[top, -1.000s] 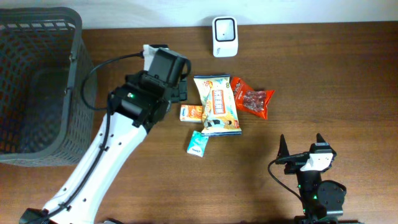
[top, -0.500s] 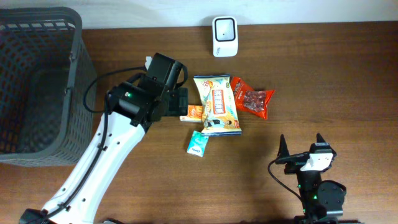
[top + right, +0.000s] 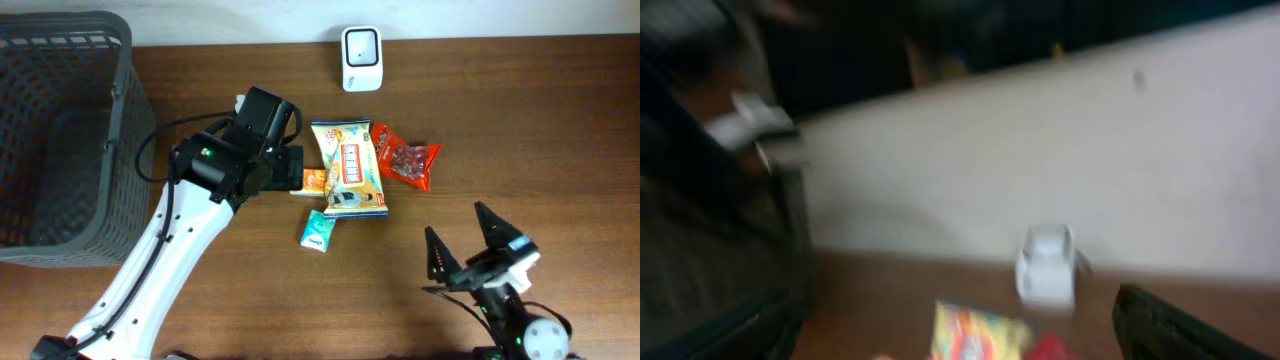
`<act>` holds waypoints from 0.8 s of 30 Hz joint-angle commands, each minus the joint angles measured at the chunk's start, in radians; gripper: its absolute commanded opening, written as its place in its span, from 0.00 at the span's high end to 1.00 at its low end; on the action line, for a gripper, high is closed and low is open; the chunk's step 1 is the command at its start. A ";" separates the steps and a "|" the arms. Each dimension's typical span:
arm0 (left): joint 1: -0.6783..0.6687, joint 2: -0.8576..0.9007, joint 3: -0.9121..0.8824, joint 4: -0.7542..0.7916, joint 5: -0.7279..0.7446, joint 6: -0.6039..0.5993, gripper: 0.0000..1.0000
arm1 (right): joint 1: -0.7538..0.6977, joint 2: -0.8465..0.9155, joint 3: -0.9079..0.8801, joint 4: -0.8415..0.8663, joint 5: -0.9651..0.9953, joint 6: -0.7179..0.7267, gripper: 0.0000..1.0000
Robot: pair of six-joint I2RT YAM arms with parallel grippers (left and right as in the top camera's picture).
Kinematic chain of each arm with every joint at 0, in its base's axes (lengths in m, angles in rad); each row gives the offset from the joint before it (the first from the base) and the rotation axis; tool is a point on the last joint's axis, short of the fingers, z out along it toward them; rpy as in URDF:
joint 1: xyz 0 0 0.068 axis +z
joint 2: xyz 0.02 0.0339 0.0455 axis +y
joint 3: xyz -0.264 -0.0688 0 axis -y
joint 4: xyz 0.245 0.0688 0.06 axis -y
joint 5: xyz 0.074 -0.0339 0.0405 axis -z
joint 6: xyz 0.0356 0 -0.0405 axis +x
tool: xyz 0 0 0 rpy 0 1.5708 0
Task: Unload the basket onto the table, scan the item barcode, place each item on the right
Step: 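Withdraw the left gripper and move the right gripper toward the items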
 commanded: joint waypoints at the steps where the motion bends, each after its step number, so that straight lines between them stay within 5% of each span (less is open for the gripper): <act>1: 0.001 -0.008 -0.001 -0.001 0.010 0.000 0.01 | 0.006 -0.005 0.009 0.144 -0.012 0.060 0.02; 5: 0.001 -0.008 -0.001 0.001 0.010 0.000 0.00 | 0.006 0.013 0.113 0.109 0.023 0.010 0.02; 15: 0.001 -0.008 -0.001 0.006 0.008 0.000 0.01 | 0.006 0.533 0.739 -0.615 -0.029 -0.157 0.02; 18: 0.004 -0.008 -0.001 0.010 -0.002 0.000 0.01 | 0.006 0.756 0.928 -0.748 -0.200 -0.162 0.01; 24: 0.060 -0.008 -0.001 0.006 0.002 0.000 0.01 | 0.016 1.129 1.048 -0.618 -0.748 -0.126 0.02</act>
